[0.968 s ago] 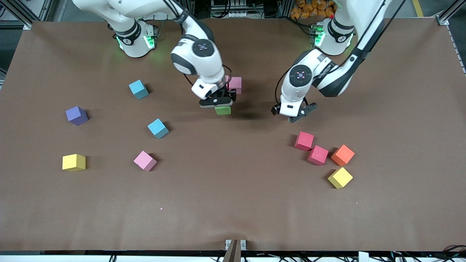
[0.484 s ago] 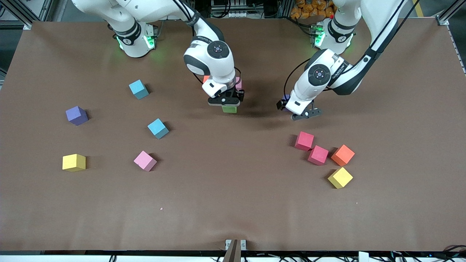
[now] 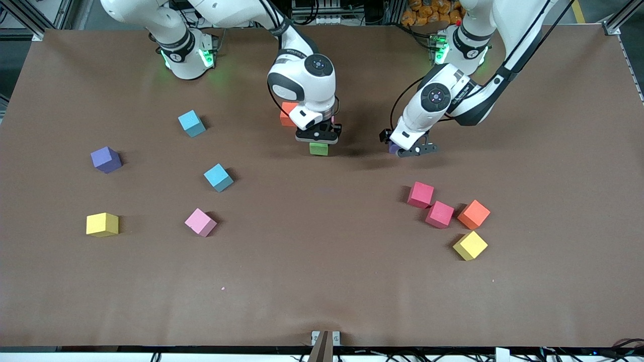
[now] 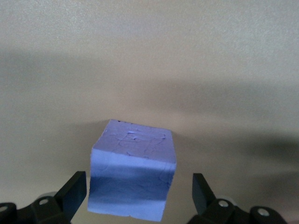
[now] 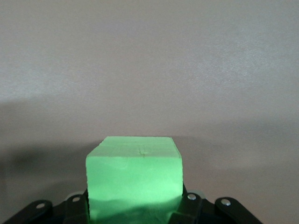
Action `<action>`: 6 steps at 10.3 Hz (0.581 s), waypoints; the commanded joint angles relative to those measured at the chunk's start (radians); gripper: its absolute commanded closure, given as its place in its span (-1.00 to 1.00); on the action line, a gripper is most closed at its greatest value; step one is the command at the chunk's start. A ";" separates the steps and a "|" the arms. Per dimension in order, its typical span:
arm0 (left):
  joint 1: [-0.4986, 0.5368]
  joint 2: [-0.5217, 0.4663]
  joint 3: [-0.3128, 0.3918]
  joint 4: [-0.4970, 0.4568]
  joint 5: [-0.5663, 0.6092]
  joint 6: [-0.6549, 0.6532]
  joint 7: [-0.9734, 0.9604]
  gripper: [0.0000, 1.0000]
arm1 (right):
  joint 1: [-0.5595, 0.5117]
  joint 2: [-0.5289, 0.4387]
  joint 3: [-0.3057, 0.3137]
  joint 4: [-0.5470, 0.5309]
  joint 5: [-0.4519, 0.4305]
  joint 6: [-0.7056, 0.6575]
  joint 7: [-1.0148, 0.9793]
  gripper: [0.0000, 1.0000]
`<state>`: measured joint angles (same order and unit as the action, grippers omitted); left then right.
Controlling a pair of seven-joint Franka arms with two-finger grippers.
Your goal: Form number 2 with 11 blocks
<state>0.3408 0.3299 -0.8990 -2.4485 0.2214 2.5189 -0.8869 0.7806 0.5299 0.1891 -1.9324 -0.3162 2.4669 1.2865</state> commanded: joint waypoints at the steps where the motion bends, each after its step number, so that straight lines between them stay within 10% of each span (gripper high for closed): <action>1: 0.012 -0.003 -0.009 -0.015 0.026 0.018 0.017 -1.00 | 0.011 0.037 0.006 0.024 0.016 -0.006 0.016 0.05; 5: 0.018 0.026 -0.005 -0.001 0.062 0.018 0.025 -0.99 | -0.003 0.041 0.049 0.026 0.016 -0.005 0.025 0.05; 6: 0.018 0.031 -0.001 0.002 0.073 0.018 0.025 -0.40 | -0.001 0.036 0.050 0.026 0.017 -0.014 0.022 0.05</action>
<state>0.3446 0.3452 -0.8966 -2.4504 0.2566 2.5241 -0.8660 0.7814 0.5617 0.2319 -1.9241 -0.3159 2.4663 1.3038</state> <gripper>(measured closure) 0.022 0.392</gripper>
